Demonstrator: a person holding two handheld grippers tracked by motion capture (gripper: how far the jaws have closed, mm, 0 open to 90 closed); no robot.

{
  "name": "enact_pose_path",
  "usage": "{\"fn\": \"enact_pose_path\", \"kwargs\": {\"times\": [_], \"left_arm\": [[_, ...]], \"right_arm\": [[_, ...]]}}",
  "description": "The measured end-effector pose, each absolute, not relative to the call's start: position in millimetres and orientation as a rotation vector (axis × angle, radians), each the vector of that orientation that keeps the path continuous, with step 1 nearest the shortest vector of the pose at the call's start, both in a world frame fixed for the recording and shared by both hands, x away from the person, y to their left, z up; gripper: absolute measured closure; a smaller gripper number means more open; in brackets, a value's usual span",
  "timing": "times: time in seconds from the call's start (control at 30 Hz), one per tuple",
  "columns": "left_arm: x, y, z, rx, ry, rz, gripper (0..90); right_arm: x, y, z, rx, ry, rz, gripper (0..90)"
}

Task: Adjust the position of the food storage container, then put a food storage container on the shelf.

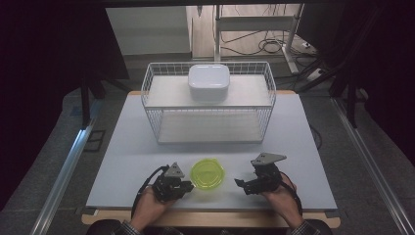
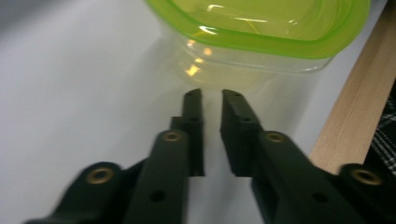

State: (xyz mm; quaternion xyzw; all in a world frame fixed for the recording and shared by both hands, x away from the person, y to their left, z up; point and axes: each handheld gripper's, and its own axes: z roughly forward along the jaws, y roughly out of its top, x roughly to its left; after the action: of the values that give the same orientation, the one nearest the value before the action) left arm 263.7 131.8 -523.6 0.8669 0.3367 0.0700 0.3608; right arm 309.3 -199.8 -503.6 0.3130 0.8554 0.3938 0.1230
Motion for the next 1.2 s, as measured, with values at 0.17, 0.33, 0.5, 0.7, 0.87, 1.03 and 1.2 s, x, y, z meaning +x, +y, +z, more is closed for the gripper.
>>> {"fn": "enact_pose_path", "kwargs": {"times": [0.17, 0.33, 0.5, 0.7, 0.87, 1.03, 1.2], "left_arm": [[255.7, 143.1, -516.3, 2.219, 0.87, 0.277, 55.6], [249.6, 151.9, -514.0, 2.194, 0.868, 0.344, 36.6], [244.6, 161.1, -516.9, 2.152, 0.877, 0.371, 23.1], [240.1, 170.3, -519.9, 2.105, 0.884, 0.381, 9.0], [238.6, 180.9, -521.3, 2.057, 0.91, 0.38, 4.7], [239.0, 183.0, -521.4, 2.028, 0.912, 0.38, 3.5], [239.5, 183.7, -522.6, 2.022, 0.912, 0.376, 2.8]], "right_arm": [[309.4, -199.4, -503.1, 0.906, 2.495, 1.154, 7.2], [309.1, -199.2, -502.8, 0.903, 2.496, 1.154, 7.3], [309.4, -199.4, -503.4, 0.902, 2.501, 1.161, 7.2], [309.3, -198.9, -503.7, 0.895, 2.507, 1.157, 7.2], [309.6, -199.1, -504.3, 0.895, 2.508, 1.158, 6.9], [310.2, -199.1, -504.8, 0.895, 2.507, 1.162, 6.0], [311.0, -198.5, -504.1, 0.899, 2.485, 1.17, 3.7]]}}
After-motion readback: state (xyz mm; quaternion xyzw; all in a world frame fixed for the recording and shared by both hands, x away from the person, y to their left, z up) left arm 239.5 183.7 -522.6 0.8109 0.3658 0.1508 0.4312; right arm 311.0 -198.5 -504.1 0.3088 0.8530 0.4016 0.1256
